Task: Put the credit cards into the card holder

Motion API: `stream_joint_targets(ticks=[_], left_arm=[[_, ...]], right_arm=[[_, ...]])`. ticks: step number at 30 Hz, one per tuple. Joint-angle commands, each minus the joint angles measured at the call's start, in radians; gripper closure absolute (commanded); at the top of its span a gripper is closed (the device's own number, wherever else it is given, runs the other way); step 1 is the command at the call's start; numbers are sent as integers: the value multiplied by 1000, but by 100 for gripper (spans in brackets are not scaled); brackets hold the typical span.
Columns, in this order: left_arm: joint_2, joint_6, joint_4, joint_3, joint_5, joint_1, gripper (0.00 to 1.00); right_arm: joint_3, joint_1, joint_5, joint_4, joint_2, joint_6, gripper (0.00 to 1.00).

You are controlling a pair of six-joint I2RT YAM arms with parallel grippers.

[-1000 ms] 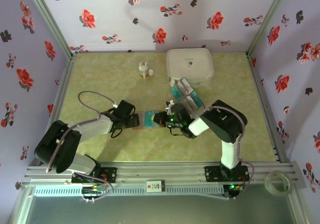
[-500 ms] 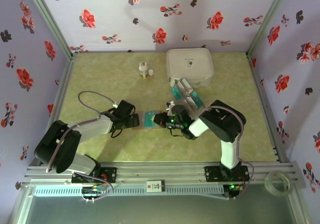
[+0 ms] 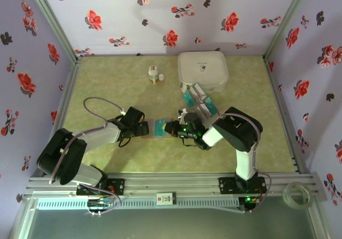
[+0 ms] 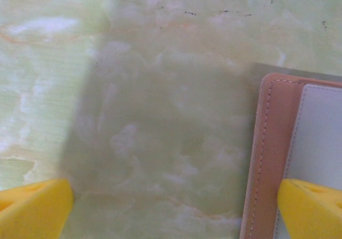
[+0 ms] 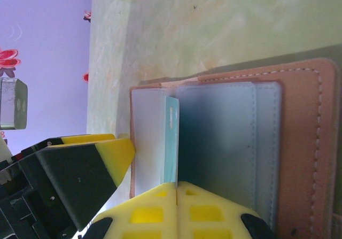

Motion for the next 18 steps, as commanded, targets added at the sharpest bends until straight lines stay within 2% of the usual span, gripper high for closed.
stream_joint_targets(ticks=[1,13,18], left_arm=[[35,-20,-4,-35,12,-6,0],[36,-20,1,-39,12,-6,0],[34,-22,4,-42,12,-6,0]], right_arm=[[11,6,0,-47,42,8,100],[34,4,-4,-79,45,-2,97],[26,4,-2,-109,21,-11,75]])
